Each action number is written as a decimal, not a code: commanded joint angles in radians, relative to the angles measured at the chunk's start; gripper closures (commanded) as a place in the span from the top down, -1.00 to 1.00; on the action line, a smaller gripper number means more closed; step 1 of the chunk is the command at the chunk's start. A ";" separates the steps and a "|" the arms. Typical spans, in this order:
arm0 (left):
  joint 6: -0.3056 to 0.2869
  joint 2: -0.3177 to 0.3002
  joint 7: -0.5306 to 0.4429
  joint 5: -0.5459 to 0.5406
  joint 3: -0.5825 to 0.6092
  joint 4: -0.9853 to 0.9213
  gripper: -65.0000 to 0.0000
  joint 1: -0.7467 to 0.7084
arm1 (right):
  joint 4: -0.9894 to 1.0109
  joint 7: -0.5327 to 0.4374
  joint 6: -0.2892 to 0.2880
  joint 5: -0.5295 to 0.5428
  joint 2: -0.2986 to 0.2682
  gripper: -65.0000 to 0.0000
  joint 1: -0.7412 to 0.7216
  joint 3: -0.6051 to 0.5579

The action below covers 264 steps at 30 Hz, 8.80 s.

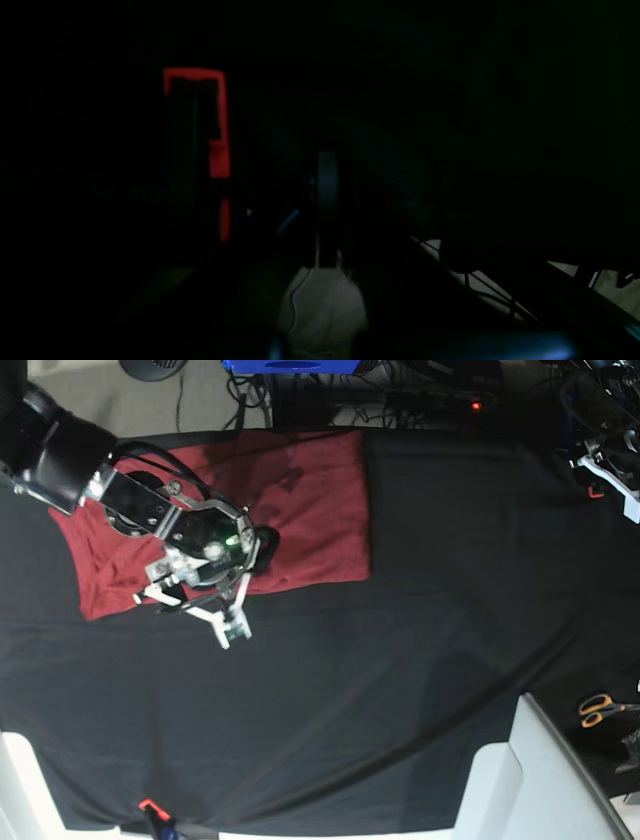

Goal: Fold the T-shirt properly

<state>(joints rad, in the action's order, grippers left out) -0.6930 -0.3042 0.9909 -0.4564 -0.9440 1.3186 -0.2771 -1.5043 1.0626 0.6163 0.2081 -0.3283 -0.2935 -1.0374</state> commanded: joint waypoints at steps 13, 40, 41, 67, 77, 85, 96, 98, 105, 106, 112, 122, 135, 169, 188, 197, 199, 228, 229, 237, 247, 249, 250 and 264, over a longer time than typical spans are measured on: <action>-0.005 -0.065 -0.178 0.064 0.122 0.039 -1.00 -0.089 | -0.482 -0.114 -0.003 -0.011 -0.027 0.07 0.546 0.355; -0.005 -0.060 -0.175 0.074 0.127 0.039 -1.00 -0.046 | -0.264 -0.238 -0.003 -0.008 0.008 0.07 0.598 0.191; -0.005 -0.060 -0.175 0.074 0.127 0.039 -1.00 -0.046 | -0.262 -0.238 -0.003 -0.008 0.010 0.07 0.592 0.191; -0.005 -0.062 -0.175 0.074 0.122 0.037 -1.00 -0.049 | -0.261 -0.230 -0.094 -0.009 0.050 -0.23 0.590 0.202; -0.005 -0.060 -0.175 0.074 0.127 0.037 -1.00 -0.047 | -0.183 -0.295 -0.098 -0.009 0.048 -0.02 0.600 0.202; -0.005 -0.060 -0.175 0.074 0.127 0.037 -1.00 -0.047 | -0.172 -0.299 -0.100 -0.009 0.048 -0.20 0.589 0.200; -0.005 -0.060 -0.175 0.074 0.128 0.037 -1.00 -0.047 | -0.181 -0.293 -0.097 -0.009 0.050 -0.94 0.586 0.200; -0.005 -0.060 -0.175 0.074 0.128 0.037 -1.00 -0.047 | -0.198 -0.281 -0.097 -0.009 0.050 -0.94 0.586 0.200; -0.005 -0.059 -0.175 0.074 0.128 0.037 -1.00 -0.047 | -0.253 -0.210 -0.095 -0.011 0.050 -0.94 0.560 0.202; -0.005 -0.059 -0.175 0.074 0.128 0.037 -1.00 -0.047 | -0.253 -0.210 -0.095 -0.011 0.050 -0.94 0.557 0.202; -0.005 -0.059 -0.175 0.074 0.128 0.037 -1.00 -0.047 | -0.219 -0.213 -0.095 -0.011 0.050 -0.94 0.524 0.202; -0.005 -0.059 -0.175 0.074 0.128 0.035 -1.00 -0.046 | -0.177 -0.292 -0.094 -0.012 0.047 -0.94 0.505 0.202; -0.005 -0.057 -0.175 0.074 0.128 0.035 -1.00 -0.046 | -0.184 -0.293 -0.094 -0.012 0.048 -0.29 0.511 0.202; -0.005 -0.057 -0.177 0.074 0.128 0.035 -1.00 -0.046 | -0.440 -0.289 0.082 -0.016 -0.050 0.09 0.529 0.168; -0.005 -0.057 -0.180 0.074 0.128 0.035 -1.00 -0.049 | -0.229 -0.293 0.082 -0.011 -0.007 -0.95 0.506 0.073; -0.005 -0.057 -0.180 0.074 0.128 0.035 -1.00 -0.050 | -0.301 -0.289 0.082 -0.014 -0.013 -0.95 0.526 0.073; -0.005 -0.057 -0.180 0.074 0.128 0.035 -1.00 -0.054 | -0.350 -0.287 0.082 -0.014 -0.015 -0.95 0.528 0.073; -0.005 -0.057 -0.182 0.074 0.128 0.035 -1.00 -0.054 | -0.273 -0.266 0.082 -0.014 -0.002 -0.94 0.449 0.265; -0.005 -0.057 -0.182 0.074 0.127 0.035 -1.00 -0.055 | -0.308 -0.266 0.082 -0.012 -0.013 -0.93 0.449 0.300; -0.005 -0.056 -0.182 0.074 0.127 0.035 -1.00 -0.057 | -0.457 -0.267 -0.223 0.156 -0.002 -0.10 0.448 0.845; -0.005 -0.039 -0.182 0.074 0.128 0.039 -1.00 -0.057 | -0.143 -0.029 -1.117 0.650 0.076 0.69 0.353 1.658; -0.005 -0.037 -0.182 0.074 0.128 0.043 -1.00 -0.057 | -0.037 0.009 -1.153 0.610 0.073 0.64 0.325 1.750; -0.005 -0.037 -0.182 0.074 0.128 0.043 -1.00 -0.057 | 0.003 0.014 -1.169 0.586 0.057 0.65 0.320 1.776; -0.005 -0.037 -0.180 0.074 0.128 0.040 -1.00 -0.057 | 0.485 0.015 -1.314 0.545 -0.041 0.73 0.293 1.756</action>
<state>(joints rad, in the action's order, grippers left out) -0.6930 -0.3214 0.8230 -0.3729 -0.8082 1.3434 -0.3325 -1.0058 1.0939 -0.6899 0.7284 -0.3439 0.0124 0.7170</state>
